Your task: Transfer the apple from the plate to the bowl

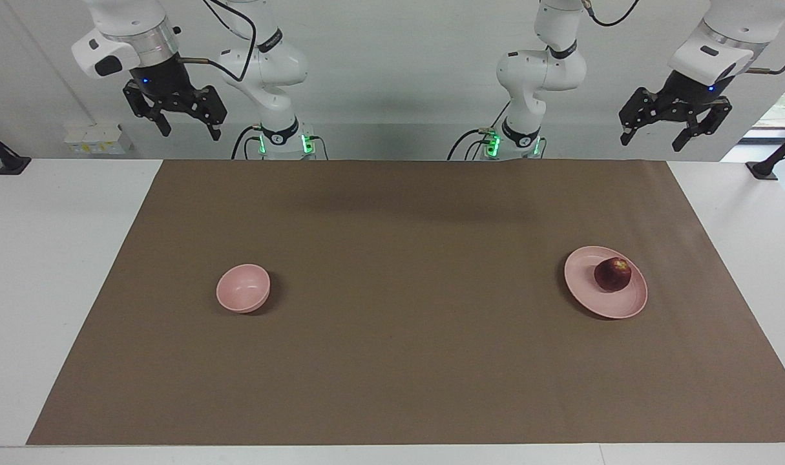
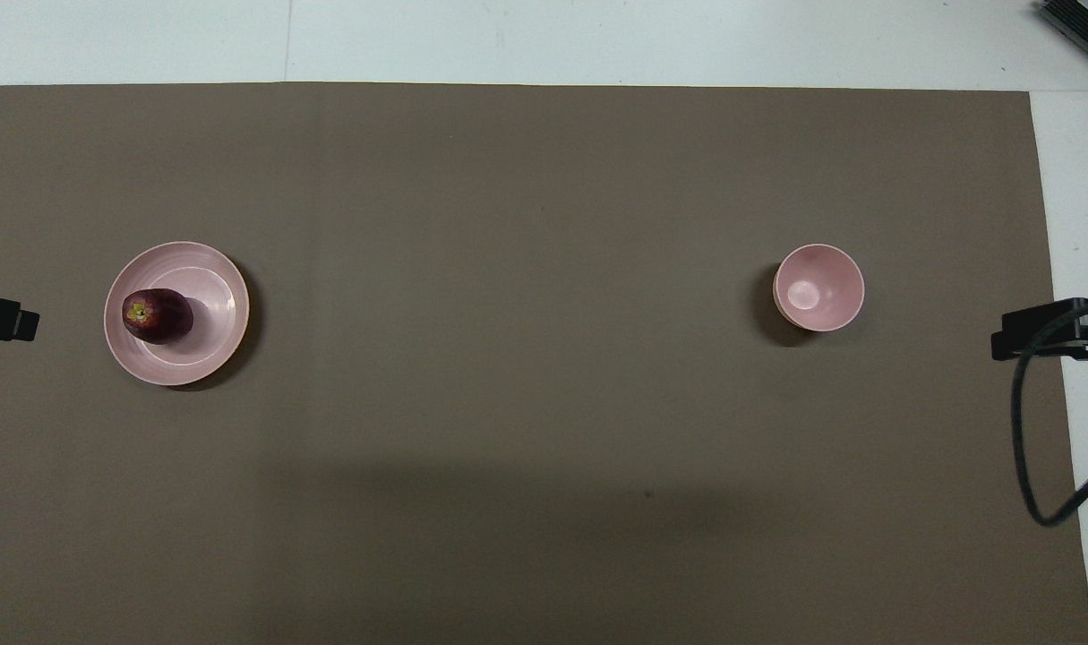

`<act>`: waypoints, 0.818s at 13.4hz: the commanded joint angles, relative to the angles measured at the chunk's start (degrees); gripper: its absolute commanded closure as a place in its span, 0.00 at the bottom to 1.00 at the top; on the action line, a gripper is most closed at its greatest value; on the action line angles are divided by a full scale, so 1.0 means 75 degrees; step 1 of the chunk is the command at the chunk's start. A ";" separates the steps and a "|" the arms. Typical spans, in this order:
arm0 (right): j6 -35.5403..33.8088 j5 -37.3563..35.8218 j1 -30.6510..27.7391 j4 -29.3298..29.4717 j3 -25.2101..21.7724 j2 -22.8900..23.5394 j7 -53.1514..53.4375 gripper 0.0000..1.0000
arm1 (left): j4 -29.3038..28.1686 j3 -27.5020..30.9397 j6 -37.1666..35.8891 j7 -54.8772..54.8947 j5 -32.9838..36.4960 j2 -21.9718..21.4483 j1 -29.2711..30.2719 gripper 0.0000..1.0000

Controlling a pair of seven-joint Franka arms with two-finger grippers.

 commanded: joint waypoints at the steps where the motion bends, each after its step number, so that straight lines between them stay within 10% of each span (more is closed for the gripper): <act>1: 0.0128 -0.0087 -0.0090 -0.0074 0.0062 -0.0051 -0.0229 0.00 | -0.0162 0.0003 -0.0048 -0.0005 0.0082 -0.0180 -0.0056 0.00; 11: 0.0128 -0.0017 -0.0090 -0.0121 0.0062 -0.0087 -0.0194 0.00 | -0.0127 0.0015 -0.0084 -0.0029 0.0059 -0.0169 -0.0021 0.00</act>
